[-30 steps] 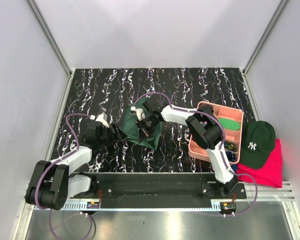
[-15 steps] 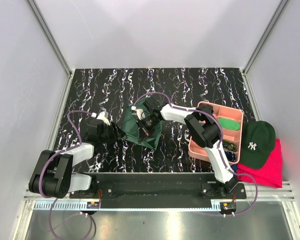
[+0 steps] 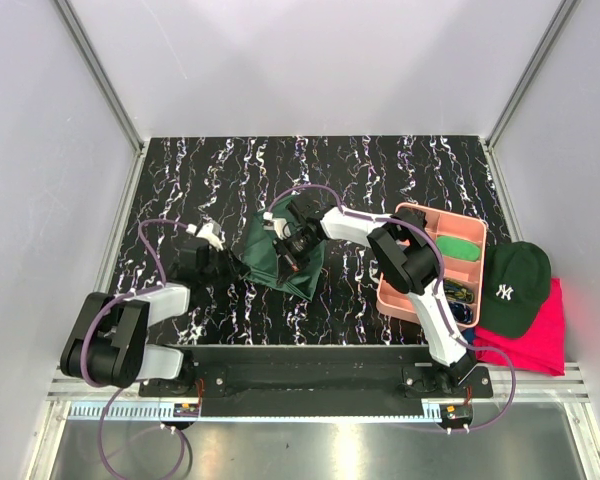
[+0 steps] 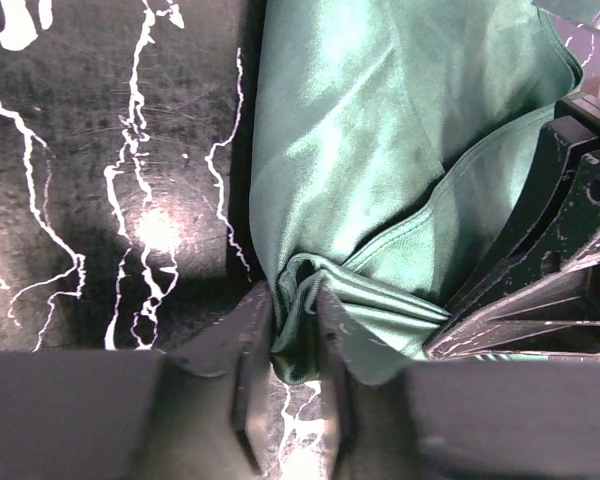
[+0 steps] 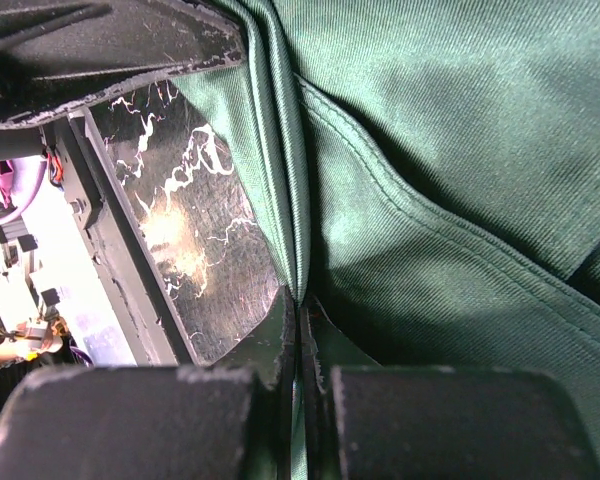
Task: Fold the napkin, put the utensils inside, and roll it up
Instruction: Roll the napkin with the utensil
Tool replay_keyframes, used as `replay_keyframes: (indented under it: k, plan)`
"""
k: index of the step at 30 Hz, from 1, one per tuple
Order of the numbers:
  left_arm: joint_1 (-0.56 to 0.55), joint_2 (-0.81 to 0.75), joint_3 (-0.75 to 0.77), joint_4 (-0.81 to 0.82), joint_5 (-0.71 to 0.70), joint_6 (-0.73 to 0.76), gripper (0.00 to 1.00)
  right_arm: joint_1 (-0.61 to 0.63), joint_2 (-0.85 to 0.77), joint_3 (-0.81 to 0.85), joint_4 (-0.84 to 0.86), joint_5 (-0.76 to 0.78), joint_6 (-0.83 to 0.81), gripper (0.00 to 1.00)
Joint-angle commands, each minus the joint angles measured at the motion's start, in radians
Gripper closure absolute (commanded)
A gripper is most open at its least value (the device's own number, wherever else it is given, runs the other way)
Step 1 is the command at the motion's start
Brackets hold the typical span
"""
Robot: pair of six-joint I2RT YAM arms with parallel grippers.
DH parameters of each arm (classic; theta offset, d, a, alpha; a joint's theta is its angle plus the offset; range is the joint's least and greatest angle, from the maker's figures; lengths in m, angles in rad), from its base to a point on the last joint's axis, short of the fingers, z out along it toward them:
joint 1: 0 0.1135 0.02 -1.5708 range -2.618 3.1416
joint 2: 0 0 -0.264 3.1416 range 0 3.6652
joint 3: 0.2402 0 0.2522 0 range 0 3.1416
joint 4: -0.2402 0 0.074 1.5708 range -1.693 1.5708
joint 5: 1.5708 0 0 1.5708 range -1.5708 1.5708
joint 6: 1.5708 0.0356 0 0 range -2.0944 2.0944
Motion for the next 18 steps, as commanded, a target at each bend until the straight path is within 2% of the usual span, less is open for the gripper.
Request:
replay_keyframes:
  k: [1,2,3,4,7,8,9,11,13,15,18]
  plan:
    - [0.004,0.019,0.040,-0.011,-0.029,0.014,0.85,-0.004,0.001,0.008,-0.055,0.053,-0.014,0.98]
    - [0.005,0.030,0.052,-0.023,-0.032,0.012,0.93,-0.004,-0.012,0.008,-0.057,0.058,-0.012,0.93]
    - [0.005,0.036,0.059,-0.049,-0.035,0.014,0.95,-0.004,-0.027,0.003,-0.055,0.065,-0.012,0.87]
    - [0.005,0.042,0.066,-0.060,-0.033,0.012,0.98,-0.004,-0.062,-0.006,-0.052,0.068,0.015,0.76]
    - [0.005,0.054,0.092,-0.107,-0.033,0.012,1.00,-0.002,-0.163,-0.061,-0.032,0.110,0.029,0.56]
    - [0.005,0.051,0.101,-0.118,-0.035,0.014,1.00,-0.001,-0.194,-0.083,-0.013,0.131,0.032,0.45]
    - [0.005,0.048,0.105,-0.141,-0.036,0.012,1.00,-0.002,-0.261,-0.110,0.006,0.171,0.038,0.41]
    - [0.005,0.041,0.119,-0.167,-0.042,0.014,1.00,0.012,-0.334,-0.207,0.056,0.244,0.040,0.33]
    - [0.005,0.031,0.138,-0.210,-0.045,0.020,1.00,0.056,-0.432,-0.309,0.090,0.401,0.017,0.29]
    - [0.005,0.030,0.153,-0.254,-0.049,0.023,1.00,0.102,-0.502,-0.372,0.141,0.581,0.014,0.27]
    - [0.005,0.031,0.176,-0.293,-0.052,0.023,1.00,0.185,-0.573,-0.495,0.254,0.767,0.023,0.26]
